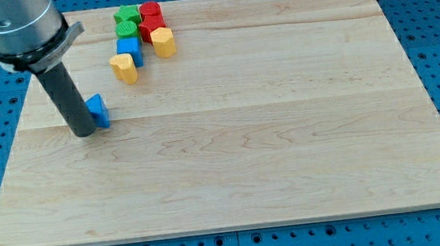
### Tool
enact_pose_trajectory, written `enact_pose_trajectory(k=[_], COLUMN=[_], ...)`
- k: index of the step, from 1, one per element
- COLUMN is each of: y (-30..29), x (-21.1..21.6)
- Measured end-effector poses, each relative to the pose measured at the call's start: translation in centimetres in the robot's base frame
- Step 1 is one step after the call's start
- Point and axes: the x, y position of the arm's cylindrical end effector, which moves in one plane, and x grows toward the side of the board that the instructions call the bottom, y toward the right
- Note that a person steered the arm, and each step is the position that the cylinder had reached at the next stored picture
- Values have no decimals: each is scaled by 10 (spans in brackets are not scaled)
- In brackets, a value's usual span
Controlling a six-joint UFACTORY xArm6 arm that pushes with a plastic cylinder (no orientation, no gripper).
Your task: Push the blue triangle closer to blue cube
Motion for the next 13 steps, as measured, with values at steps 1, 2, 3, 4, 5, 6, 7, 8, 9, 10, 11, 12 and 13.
enact_pose_trajectory(k=[1, 2, 3, 4, 5, 6, 7, 8, 9, 10, 11, 12, 13], y=[0, -42, -27, -3, 8, 13, 21, 50, 56, 65, 88, 93, 93], x=[-18, -32, -36, -40, -55, -56, -56, -54, -45, -29, -30, -44, -60])
